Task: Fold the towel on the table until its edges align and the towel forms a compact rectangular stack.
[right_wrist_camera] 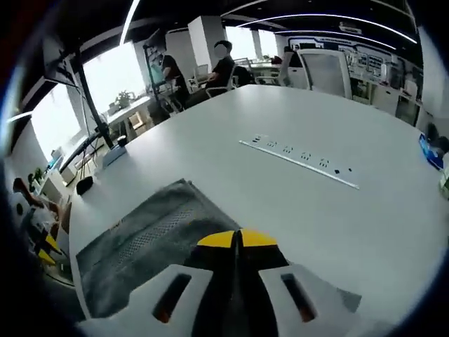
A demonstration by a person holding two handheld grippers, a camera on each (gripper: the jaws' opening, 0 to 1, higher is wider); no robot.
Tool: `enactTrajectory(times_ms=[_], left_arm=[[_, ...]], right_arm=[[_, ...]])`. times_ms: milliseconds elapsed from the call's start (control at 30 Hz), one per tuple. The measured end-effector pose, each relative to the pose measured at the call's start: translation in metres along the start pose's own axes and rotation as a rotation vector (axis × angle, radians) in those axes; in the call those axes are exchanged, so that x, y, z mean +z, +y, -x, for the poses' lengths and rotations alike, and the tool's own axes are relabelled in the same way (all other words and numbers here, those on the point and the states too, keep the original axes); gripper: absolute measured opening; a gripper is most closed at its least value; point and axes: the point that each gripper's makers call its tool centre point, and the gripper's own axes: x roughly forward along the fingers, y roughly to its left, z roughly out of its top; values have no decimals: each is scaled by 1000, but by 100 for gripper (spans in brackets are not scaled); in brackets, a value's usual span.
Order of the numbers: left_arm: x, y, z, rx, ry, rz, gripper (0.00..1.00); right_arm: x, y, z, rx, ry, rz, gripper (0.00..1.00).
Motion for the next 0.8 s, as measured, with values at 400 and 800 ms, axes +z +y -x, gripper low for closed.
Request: enactTrajectory(times_ms=[400, 800], left_arm=[[20, -27, -26, -100, 102, -268, 1], [6, -62, -87, -227, 260, -394, 1]], right_arm=[[-51, -41, 46, -104, 49, -153, 0], [-80, -38, 46, -67, 233, 183, 0]])
